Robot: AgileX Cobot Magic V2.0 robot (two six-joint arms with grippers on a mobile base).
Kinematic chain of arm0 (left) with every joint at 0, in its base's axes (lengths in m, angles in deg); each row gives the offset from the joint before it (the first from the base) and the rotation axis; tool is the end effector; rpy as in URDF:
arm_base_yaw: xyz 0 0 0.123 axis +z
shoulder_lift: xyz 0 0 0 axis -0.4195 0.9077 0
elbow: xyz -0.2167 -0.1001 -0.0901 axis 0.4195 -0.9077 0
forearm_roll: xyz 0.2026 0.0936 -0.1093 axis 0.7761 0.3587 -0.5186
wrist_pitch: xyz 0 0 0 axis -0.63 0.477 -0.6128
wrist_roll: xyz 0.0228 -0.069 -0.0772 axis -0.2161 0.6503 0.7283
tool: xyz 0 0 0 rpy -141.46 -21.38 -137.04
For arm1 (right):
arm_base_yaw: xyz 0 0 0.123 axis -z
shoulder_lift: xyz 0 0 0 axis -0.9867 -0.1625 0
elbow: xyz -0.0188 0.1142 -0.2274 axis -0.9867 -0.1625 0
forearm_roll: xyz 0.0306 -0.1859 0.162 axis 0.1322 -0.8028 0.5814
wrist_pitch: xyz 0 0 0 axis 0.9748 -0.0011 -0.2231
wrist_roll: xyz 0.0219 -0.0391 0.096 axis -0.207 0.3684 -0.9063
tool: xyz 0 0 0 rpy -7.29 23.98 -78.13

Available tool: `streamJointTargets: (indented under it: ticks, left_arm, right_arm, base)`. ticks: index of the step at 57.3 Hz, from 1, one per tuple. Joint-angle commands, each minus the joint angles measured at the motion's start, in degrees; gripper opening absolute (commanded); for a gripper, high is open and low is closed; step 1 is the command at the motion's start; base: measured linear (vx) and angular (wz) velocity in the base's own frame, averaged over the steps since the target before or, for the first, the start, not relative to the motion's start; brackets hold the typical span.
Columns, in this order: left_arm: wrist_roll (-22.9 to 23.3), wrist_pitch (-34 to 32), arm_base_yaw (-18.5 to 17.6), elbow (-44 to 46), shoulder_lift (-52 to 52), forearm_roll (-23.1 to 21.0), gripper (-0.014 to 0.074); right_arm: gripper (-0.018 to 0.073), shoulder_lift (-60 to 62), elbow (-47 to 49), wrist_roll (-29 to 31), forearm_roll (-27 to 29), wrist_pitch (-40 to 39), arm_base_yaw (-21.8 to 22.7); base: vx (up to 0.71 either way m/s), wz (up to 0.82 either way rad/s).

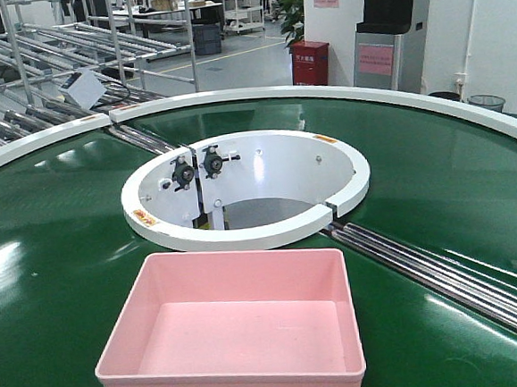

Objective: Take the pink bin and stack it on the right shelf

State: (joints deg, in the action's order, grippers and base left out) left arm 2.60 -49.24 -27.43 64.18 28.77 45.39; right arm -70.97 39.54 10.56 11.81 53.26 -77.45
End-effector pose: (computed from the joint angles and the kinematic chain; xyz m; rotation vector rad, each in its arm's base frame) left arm 0.0931 -0.0045 0.1656 -0.0957 1.8919 -0.1351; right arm 0.0933 -0.0080 0.1667 0.0960 1.8706 -0.0441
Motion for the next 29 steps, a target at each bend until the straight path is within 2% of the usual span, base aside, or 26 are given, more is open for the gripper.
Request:
streamJointTargets:
  ticks: [1,19,25,29]
  left_arm:
    - [0.57,-4.60,0.00,-0.86,0.83,-0.31,-0.0008]
    - [0.57,-4.60,0.00,-0.86,0.83,-0.31,-0.0008]
    - [-1.62,-6.65,0.00,-0.86,0.83,3.38,-0.0008]
    - [-1.81,-6.68,0.00,-0.86,0.83,3.73,-0.0008]
  right_arm:
    - [-0.0011,-0.43,-0.18,0.52,-0.46,-4.34,0.32]
    - [-0.0011,-0.43,-0.18,0.52,-0.46,-4.34,0.32]
    - [-0.0011,-0.43,-0.18,0.52,-0.46,-4.34,0.32]
    - [-0.0011,-0.43,-0.18,0.52,-0.46,-4.34,0.32]
  base:
    - [0.00,0.00]
    - [0.00,0.00]
    - [0.00,0.00]
    - [0.00,0.00]
